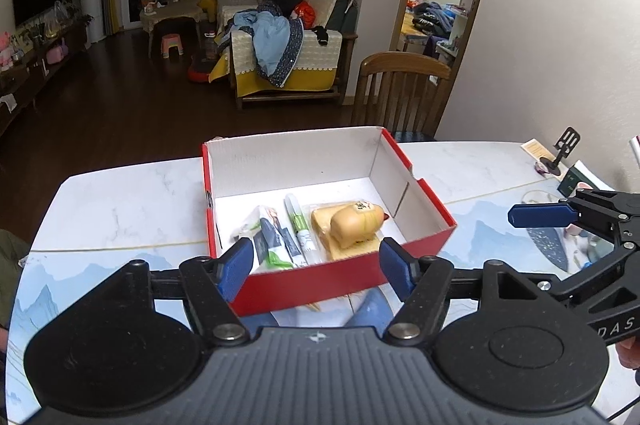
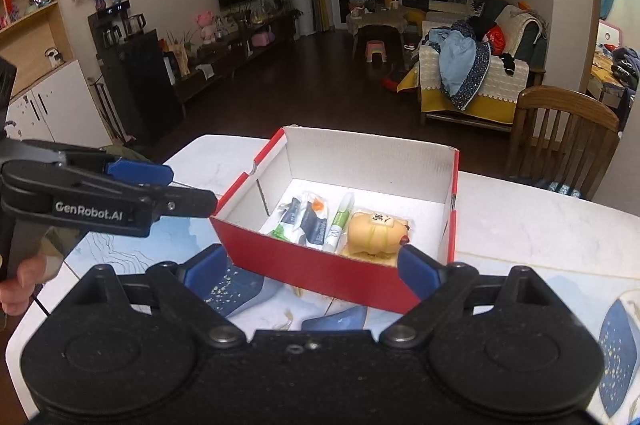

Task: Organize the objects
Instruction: 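Withdraw both tools from the box back toward the table items, then grasp the pink-and-white tube with the left tool while the right tool grasps the white heart plush, then carry the pink tube and heart plush with both tools into the red shoebox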

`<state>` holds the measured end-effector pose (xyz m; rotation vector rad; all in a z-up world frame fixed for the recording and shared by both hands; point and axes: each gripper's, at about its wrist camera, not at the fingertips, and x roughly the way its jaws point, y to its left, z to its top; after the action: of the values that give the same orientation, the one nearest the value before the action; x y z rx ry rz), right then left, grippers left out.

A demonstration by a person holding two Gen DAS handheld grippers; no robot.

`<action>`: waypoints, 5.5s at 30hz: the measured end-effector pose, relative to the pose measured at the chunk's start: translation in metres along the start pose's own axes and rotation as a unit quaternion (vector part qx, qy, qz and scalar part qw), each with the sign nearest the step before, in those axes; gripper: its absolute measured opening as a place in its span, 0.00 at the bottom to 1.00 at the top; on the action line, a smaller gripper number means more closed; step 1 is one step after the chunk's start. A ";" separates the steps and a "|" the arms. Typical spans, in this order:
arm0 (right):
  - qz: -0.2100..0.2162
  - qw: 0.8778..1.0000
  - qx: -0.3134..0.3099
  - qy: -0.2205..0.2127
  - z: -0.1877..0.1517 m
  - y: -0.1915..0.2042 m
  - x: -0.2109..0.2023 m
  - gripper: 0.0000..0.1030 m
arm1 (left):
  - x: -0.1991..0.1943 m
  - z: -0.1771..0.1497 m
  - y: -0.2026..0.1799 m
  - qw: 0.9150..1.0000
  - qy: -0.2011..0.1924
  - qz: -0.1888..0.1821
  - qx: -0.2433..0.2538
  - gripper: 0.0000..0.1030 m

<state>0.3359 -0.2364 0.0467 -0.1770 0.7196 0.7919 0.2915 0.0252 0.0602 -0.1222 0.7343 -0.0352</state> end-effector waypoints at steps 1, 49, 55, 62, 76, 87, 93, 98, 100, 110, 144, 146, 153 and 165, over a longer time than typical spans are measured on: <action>-0.001 1.000 0.001 -0.001 -0.002 0.002 -0.002 0.90 | -0.003 -0.002 -0.001 1.000 -0.001 -0.001 0.000 0.67; -0.042 0.995 0.041 0.078 -0.126 0.012 0.013 0.99 | -0.006 -0.169 0.013 0.996 0.090 0.020 -0.017 0.99; -0.039 0.993 0.047 0.097 -0.136 0.011 0.019 0.99 | 0.003 -0.190 0.023 0.992 0.122 0.021 -0.035 0.99; -0.039 0.992 0.048 0.114 -0.146 0.012 0.028 0.99 | 0.012 -0.206 0.023 0.990 0.135 0.034 -0.024 0.99; -0.065 0.987 0.064 0.132 -0.157 0.008 0.053 0.99 | 0.027 -0.221 0.031 0.986 0.153 0.060 -0.027 1.00; -0.084 0.982 0.083 0.147 -0.161 0.004 0.080 0.86 | 0.031 -0.230 0.026 0.986 0.149 0.076 0.000 0.99; -0.092 0.980 0.081 0.157 -0.165 0.004 0.088 0.78 | 0.026 -0.233 0.023 0.988 0.136 0.071 0.010 0.91; -0.095 0.981 0.070 0.156 -0.164 0.007 0.089 0.74 | 0.021 -0.232 0.016 0.990 0.125 0.059 0.024 0.64; -0.096 0.981 0.064 0.156 -0.164 0.009 0.090 0.72 | 0.020 -0.231 0.013 0.990 0.124 0.054 0.028 0.56; -0.107 0.982 0.047 0.149 -0.164 0.013 0.085 0.50 | 0.019 -0.229 0.009 0.991 0.125 0.049 0.029 0.32; -0.055 0.994 0.016 0.090 -0.137 0.034 0.010 0.46 | -0.020 -0.209 0.022 0.994 0.090 0.041 -0.044 0.25; -0.053 0.995 0.012 0.089 -0.134 0.034 0.006 0.46 | -0.024 -0.203 0.020 0.995 0.085 0.036 -0.046 0.24; -0.047 0.996 0.001 0.075 -0.114 0.034 -0.006 0.46 | -0.036 -0.171 0.013 0.997 0.058 0.016 -0.047 0.25; -0.044 0.998 -0.039 0.036 -0.068 0.031 -0.011 0.46 | -0.037 -0.108 -0.003 1.000 0.004 0.001 -0.011 0.25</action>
<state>0.2726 -0.2487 0.0063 -0.3068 0.7449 0.7335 0.1917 0.0146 0.0051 -0.1416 0.7430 -0.0252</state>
